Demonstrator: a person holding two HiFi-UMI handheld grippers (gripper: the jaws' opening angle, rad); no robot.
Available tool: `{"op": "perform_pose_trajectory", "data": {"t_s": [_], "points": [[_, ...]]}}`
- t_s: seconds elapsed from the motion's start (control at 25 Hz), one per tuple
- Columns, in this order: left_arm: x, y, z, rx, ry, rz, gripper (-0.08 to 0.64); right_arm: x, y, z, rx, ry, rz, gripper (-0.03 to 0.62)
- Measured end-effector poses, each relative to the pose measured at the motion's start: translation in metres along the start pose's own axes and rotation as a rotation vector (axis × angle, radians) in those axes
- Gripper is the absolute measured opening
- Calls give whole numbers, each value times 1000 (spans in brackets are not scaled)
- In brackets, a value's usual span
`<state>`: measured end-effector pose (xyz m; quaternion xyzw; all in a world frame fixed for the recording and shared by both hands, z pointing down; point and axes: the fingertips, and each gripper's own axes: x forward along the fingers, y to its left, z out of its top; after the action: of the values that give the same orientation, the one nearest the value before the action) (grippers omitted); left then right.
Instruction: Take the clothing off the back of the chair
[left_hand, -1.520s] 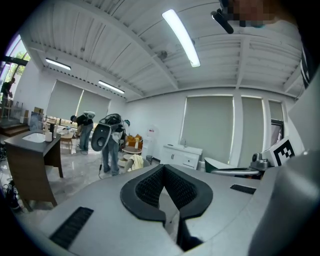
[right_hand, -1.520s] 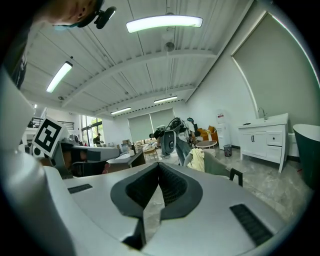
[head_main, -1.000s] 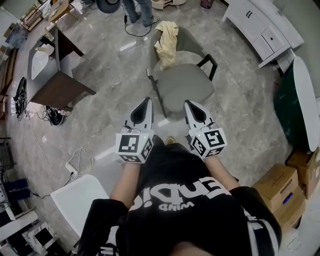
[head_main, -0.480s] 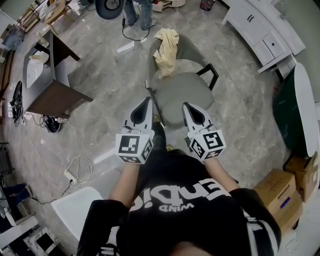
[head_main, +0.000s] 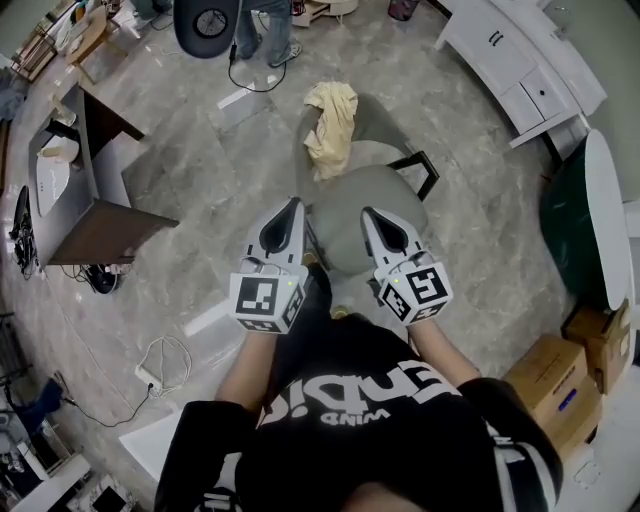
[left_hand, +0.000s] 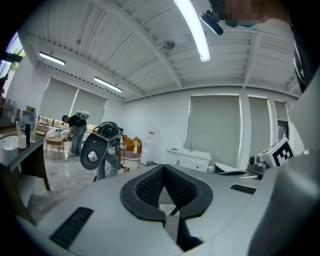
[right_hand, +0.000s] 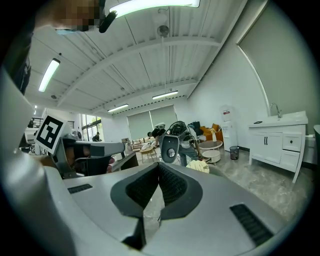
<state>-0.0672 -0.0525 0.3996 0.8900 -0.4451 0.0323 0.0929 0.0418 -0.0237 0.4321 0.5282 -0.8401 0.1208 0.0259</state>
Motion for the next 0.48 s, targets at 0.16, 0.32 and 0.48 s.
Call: {"op": "perform_pose_trajectory", "data": {"t_s": [0.16, 0.32, 0.48], "points": [[31, 29, 13, -2, 5, -31, 15, 38, -9, 20, 8, -18, -27, 14], [55, 47, 24, 3, 12, -75, 15, 66, -14, 32, 27, -32, -53, 14], [75, 61, 35, -1, 8, -97, 15, 87, -18, 39, 30, -34, -63, 14]]}}
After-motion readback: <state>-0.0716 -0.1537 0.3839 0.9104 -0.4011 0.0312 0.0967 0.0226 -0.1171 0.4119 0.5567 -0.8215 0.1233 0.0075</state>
